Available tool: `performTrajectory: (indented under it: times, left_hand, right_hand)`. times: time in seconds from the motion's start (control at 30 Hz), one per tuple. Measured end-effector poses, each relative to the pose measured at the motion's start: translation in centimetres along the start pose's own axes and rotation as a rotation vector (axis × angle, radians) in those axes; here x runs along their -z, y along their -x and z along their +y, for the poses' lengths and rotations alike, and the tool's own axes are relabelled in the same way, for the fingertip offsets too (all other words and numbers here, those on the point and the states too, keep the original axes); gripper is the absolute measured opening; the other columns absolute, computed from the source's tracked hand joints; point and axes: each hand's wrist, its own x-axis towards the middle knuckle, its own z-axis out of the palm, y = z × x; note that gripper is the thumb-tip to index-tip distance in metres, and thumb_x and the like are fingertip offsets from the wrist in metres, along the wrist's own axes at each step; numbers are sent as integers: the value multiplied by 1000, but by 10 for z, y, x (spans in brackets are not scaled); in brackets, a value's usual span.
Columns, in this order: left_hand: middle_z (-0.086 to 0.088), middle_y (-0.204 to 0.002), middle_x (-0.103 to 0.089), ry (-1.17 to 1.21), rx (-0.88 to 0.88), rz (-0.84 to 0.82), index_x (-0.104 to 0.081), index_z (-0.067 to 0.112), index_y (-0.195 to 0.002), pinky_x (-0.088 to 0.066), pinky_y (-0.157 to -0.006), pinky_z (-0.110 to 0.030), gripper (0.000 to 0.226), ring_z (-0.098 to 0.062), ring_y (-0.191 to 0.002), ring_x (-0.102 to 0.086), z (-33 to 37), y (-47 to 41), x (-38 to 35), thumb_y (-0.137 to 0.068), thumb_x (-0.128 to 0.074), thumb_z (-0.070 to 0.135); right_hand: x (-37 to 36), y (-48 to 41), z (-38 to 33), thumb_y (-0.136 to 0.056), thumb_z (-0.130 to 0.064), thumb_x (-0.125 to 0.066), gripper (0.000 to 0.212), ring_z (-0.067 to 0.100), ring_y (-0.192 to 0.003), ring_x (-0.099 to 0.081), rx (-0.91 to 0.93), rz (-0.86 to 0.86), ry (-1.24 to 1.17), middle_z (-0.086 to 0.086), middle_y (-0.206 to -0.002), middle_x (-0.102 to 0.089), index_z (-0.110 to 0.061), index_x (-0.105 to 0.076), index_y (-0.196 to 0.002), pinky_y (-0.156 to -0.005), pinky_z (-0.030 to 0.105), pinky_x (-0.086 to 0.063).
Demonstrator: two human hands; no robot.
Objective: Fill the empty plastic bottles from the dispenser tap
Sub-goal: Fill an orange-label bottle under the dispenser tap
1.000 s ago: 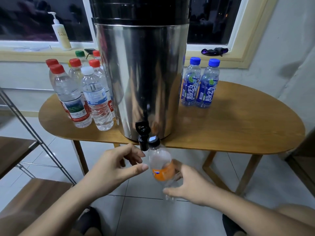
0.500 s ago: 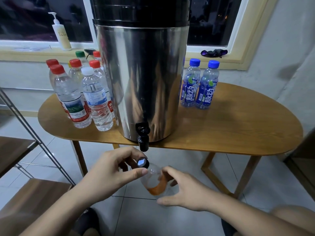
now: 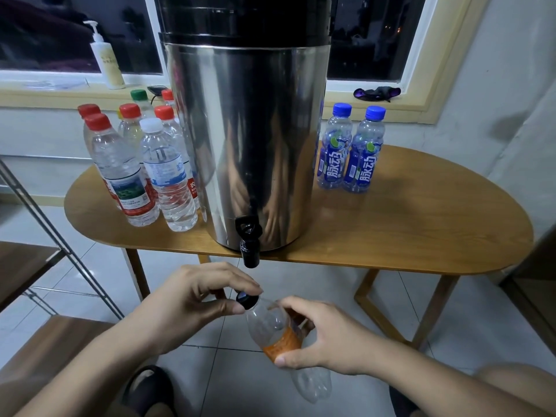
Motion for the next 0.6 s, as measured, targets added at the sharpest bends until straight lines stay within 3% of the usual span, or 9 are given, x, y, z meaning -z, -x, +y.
performTrajectory:
  times: [0.17,0.33,0.6]
  left_hand:
    - [12,-112,-76,-105,-33,30,-81,35,-114,-56,-87,-26,29,-15,-106,-74,2,-3,0,-93,-84,15]
    - [15,-106,-70,-180,33,63,-73,50,-112,-59,-78,-43,28,-19,-95,-70,1,-1,-2,-94,-84,31]
    - [22,-105,-60,-255,87,124,-63,44,-105,-44,-76,-13,13,-5,-94,-61,3,-3,-13,-96,-72,46]
  right_hand:
    - [-4,1,-2,-82,-49,-93,63,-1,-106,-64,11,37,22,-26,-116,-68,-43,-61,-136,-85,15,-50]
    - [-10,0,2,-79,-56,-91,65,4,-108,-63,32,145,102,-24,-117,-65,-44,-60,-135,-88,22,-53]
    - [-16,-5,7,-78,-69,-81,76,2,-113,-61,37,250,221,-27,-124,-60,-47,-53,-145,-94,27,-56]
